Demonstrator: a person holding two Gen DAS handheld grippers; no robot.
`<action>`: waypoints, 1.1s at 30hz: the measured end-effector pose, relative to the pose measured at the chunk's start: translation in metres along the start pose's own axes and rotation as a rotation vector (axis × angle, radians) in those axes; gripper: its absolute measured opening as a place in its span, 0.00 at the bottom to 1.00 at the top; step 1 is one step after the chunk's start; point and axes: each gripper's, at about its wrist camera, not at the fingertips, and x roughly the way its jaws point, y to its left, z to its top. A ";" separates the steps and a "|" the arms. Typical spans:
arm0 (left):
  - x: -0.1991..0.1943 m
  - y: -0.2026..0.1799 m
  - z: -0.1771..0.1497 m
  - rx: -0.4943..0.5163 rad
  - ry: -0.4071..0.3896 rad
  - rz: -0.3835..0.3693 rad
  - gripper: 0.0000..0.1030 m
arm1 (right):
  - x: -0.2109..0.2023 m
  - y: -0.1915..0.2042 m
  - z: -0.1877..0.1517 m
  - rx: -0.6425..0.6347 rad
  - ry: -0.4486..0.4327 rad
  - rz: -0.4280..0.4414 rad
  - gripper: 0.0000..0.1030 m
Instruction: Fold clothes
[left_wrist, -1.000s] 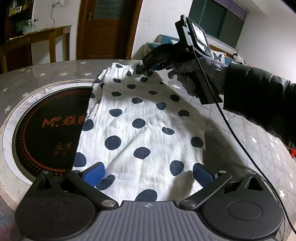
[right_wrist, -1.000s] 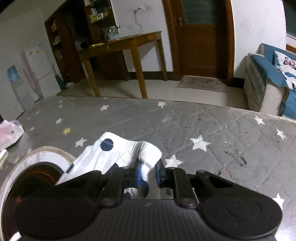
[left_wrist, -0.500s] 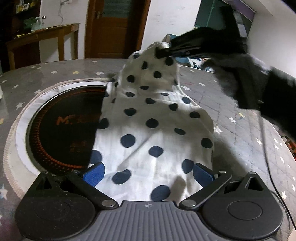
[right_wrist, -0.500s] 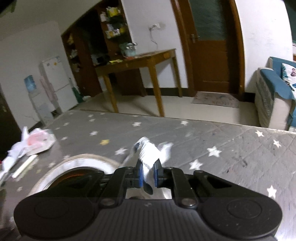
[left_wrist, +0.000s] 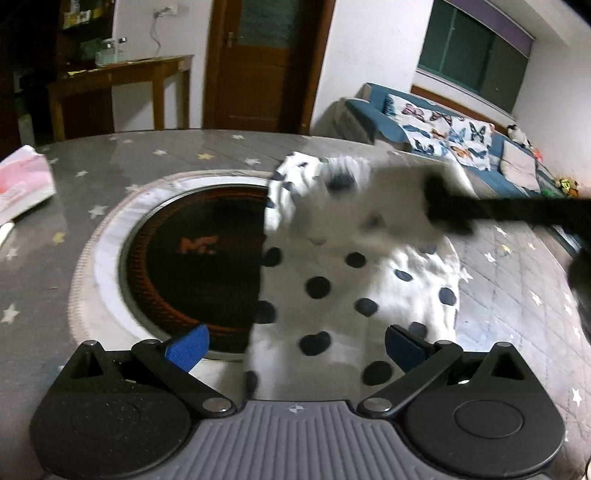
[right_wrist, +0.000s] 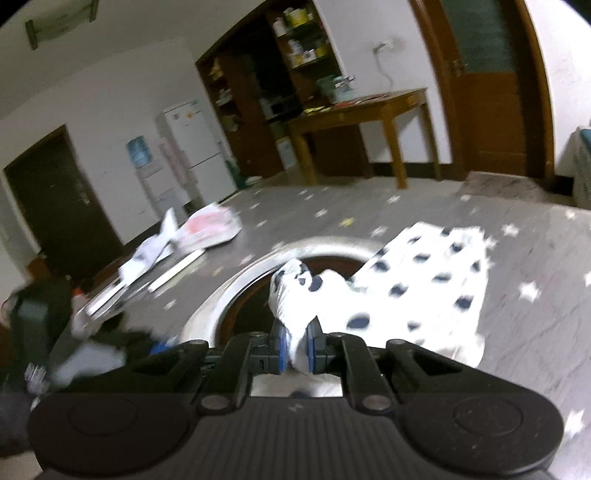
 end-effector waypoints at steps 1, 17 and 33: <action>-0.003 0.003 0.000 -0.003 -0.007 0.009 1.00 | -0.002 0.006 -0.006 -0.006 0.009 0.013 0.09; -0.045 0.034 0.007 -0.086 -0.113 0.073 1.00 | -0.016 0.081 -0.066 -0.223 0.102 0.101 0.09; -0.061 0.015 -0.020 -0.011 -0.098 0.007 0.96 | -0.023 0.112 -0.105 -0.480 0.227 0.169 0.23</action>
